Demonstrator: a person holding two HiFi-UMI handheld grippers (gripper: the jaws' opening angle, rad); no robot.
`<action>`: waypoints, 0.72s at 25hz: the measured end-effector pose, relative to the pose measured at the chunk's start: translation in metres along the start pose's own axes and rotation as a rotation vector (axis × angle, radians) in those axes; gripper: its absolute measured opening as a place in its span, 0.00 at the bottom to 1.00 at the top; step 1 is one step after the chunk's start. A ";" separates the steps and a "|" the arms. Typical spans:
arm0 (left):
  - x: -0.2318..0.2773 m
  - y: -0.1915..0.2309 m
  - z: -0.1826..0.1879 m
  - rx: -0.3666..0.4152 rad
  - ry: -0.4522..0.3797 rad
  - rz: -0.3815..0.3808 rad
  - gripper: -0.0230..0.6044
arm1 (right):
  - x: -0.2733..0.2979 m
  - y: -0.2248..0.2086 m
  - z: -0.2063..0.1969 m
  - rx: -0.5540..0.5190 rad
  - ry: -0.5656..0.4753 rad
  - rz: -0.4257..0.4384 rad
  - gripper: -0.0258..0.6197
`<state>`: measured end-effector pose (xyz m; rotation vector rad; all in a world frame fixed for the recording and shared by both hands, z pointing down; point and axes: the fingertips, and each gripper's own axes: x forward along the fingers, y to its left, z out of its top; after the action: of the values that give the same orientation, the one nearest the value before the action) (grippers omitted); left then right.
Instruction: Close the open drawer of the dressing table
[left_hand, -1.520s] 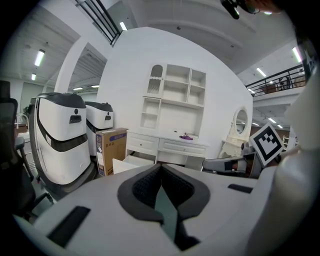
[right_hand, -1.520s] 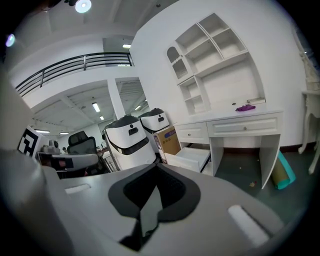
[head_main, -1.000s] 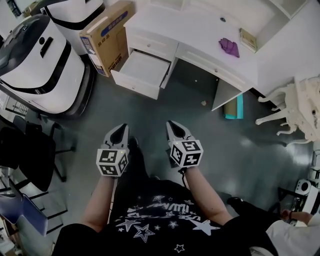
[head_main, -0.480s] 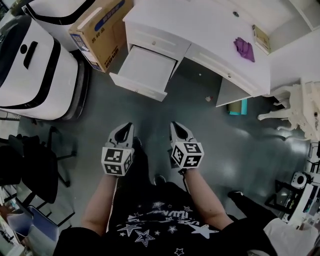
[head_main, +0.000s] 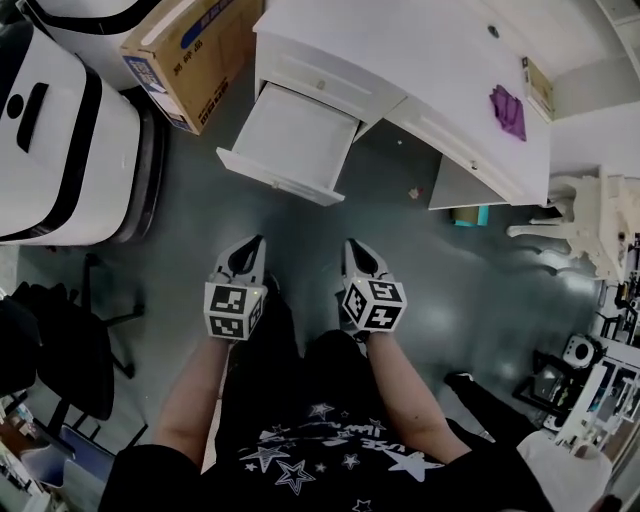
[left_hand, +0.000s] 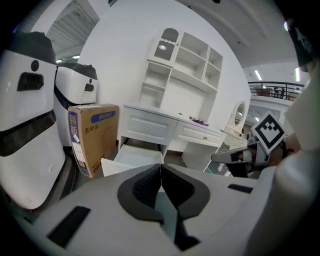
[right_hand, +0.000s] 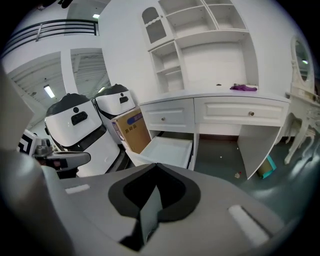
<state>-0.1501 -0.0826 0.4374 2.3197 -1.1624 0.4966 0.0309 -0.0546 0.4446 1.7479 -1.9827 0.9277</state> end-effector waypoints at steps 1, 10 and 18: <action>0.006 0.005 -0.002 0.002 0.009 -0.006 0.05 | 0.008 0.001 0.001 0.000 0.001 -0.002 0.04; 0.065 0.032 -0.037 0.000 0.119 -0.012 0.05 | 0.075 0.006 -0.031 -0.033 0.098 0.046 0.04; 0.111 0.058 -0.061 -0.045 0.161 0.035 0.05 | 0.127 0.005 -0.059 -0.097 0.150 0.078 0.04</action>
<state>-0.1403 -0.1475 0.5599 2.1805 -1.1270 0.6508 -0.0069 -0.1106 0.5673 1.5133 -1.9764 0.9422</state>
